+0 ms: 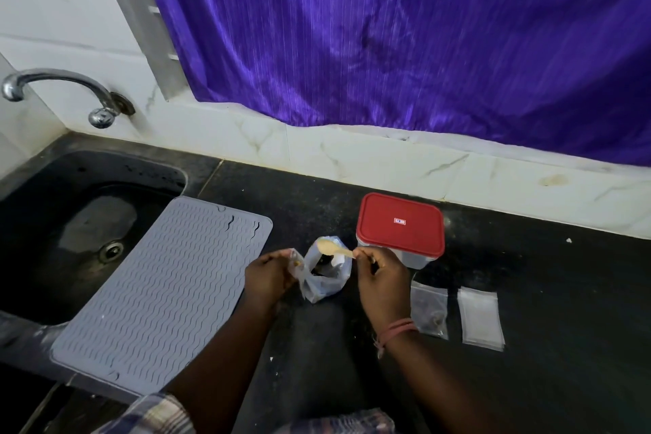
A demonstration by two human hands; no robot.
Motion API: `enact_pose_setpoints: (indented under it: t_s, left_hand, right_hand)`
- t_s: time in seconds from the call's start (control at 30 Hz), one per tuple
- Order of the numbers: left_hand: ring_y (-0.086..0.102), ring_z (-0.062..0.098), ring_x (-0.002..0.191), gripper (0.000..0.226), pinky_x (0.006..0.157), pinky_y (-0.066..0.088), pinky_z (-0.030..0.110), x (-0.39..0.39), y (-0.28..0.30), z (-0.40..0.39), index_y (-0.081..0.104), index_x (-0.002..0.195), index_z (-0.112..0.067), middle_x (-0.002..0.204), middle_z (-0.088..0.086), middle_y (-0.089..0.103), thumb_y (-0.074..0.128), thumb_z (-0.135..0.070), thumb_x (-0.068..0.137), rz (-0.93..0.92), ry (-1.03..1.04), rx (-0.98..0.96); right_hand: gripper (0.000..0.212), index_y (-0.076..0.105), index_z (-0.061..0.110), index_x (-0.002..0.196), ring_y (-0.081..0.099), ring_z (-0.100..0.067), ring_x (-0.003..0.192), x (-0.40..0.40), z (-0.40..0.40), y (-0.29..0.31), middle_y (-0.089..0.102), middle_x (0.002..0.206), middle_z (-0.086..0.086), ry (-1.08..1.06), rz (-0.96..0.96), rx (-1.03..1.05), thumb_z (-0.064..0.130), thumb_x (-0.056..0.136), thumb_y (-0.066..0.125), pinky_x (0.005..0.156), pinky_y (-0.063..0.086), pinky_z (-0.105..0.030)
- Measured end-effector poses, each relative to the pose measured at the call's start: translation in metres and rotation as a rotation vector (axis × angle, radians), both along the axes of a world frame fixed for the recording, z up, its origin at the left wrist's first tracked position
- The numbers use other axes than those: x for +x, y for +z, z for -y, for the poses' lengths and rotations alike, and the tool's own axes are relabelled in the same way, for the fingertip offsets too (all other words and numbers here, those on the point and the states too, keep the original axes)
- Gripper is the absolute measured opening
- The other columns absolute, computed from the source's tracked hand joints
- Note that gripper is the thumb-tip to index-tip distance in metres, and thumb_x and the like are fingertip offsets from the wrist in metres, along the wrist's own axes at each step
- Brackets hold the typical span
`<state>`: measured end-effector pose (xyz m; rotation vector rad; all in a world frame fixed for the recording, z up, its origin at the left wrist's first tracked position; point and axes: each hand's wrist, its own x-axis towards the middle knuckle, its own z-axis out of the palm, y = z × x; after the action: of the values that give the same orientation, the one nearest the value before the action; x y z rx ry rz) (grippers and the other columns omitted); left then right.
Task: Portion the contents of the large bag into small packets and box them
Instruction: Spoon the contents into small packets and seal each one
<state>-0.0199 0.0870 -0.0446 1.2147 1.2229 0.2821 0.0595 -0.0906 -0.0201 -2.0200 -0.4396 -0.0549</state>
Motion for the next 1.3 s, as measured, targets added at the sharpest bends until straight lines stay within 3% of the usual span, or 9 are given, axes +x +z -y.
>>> enact_pose_setpoints:
  t_s: [0.07,0.17,0.27,0.4,0.7,0.9,1.07,1.17,1.3]
  left_hand:
    - [0.066,0.023,0.091,0.015,0.096,0.054,0.044,0.002,-0.005,-0.007,0.067,0.088,-0.018,0.102,0.010,0.070,0.058,-0.018,0.099,-0.162,-0.031,0.160]
    - [0.063,0.016,0.084,0.018,0.083,0.052,0.031,0.001,-0.006,-0.007,0.069,0.104,-0.009,0.094,0.004,0.066,0.059,-0.023,0.099,-0.433,-0.250,0.465]
    - [0.065,0.015,0.087,0.018,0.079,0.054,0.027,-0.005,-0.004,-0.002,0.066,0.107,-0.011,0.101,0.004,0.066,0.059,-0.025,0.099,-0.528,-0.417,0.776]
    - [0.064,0.016,0.105,0.024,0.094,0.054,0.030,-0.005,-0.007,-0.008,0.064,0.122,-0.014,0.120,0.005,0.064,0.059,-0.018,0.098,-0.534,-0.537,0.938]
    - [0.066,0.018,0.095,0.029,0.087,0.058,0.037,0.005,0.003,-0.008,0.058,0.116,-0.017,0.106,0.003,0.065,0.070,-0.018,0.089,-0.608,-0.622,0.784]
    - [0.066,0.021,0.109,0.045,0.097,0.055,0.037,0.010,0.005,-0.011,0.057,0.132,-0.019,0.125,0.006,0.065,0.073,-0.016,0.089,-0.488,-0.730,0.580]
    - [0.071,0.013,0.086,0.023,0.086,0.061,0.035,0.008,0.008,-0.006,0.069,0.087,-0.030,0.100,0.001,0.074,0.061,-0.009,0.095,-0.389,-0.744,0.529]
    - [0.068,0.016,0.094,0.016,0.087,0.059,0.037,0.008,0.013,0.001,0.065,0.097,-0.026,0.101,0.000,0.069,0.056,-0.013,0.097,-0.370,-0.735,0.556]
    - [0.071,0.027,0.091,0.022,0.067,0.058,0.032,0.005,0.015,0.013,0.064,0.114,-0.010,0.102,0.012,0.070,0.061,-0.005,0.093,-0.264,-0.805,0.299]
  right_hand:
    - [0.013,0.076,0.018,0.092,0.064,-0.005,0.083,0.002,0.001,-0.003,0.070,0.086,0.007,-0.012,-0.022,-0.001,0.009,0.091,0.067,0.077,0.052,-0.026]
    - [0.012,0.075,0.019,0.090,0.062,-0.001,0.080,0.001,0.002,-0.004,0.068,0.083,0.008,-0.006,-0.033,-0.025,0.010,0.091,0.068,0.074,0.048,-0.019]
    - [0.009,0.074,0.018,0.088,0.060,-0.003,0.078,-0.002,-0.001,-0.005,0.068,0.083,0.006,0.007,-0.024,-0.097,0.012,0.091,0.067,0.072,0.040,-0.007]
    - [0.009,0.074,0.017,0.089,0.062,-0.005,0.080,-0.003,-0.002,-0.008,0.069,0.084,0.005,0.035,-0.005,-0.148,0.012,0.091,0.067,0.073,0.042,-0.009]
    - [0.009,0.074,0.017,0.089,0.062,-0.007,0.080,-0.003,-0.002,-0.018,0.069,0.085,0.006,0.044,-0.029,-0.191,0.015,0.092,0.066,0.075,0.049,-0.021]
    - [0.011,0.072,0.019,0.085,0.060,-0.007,0.077,0.003,0.002,-0.022,0.067,0.081,0.006,0.029,-0.031,-0.234,0.014,0.091,0.064,0.071,0.046,-0.021]
    - [0.014,0.068,0.018,0.083,0.058,-0.009,0.077,0.006,-0.002,-0.021,0.064,0.082,0.005,0.124,-0.034,-0.378,0.019,0.094,0.060,0.073,0.048,-0.025]
    - [0.017,0.069,0.017,0.089,0.061,-0.013,0.084,0.006,-0.008,-0.020,0.064,0.089,0.002,0.179,-0.020,-0.459,0.021,0.097,0.054,0.079,0.051,-0.028]
    - [0.021,0.068,0.018,0.098,0.064,-0.017,0.092,0.009,-0.013,-0.020,0.065,0.097,-0.001,0.198,0.021,-0.581,0.023,0.100,0.048,0.082,0.053,-0.031]
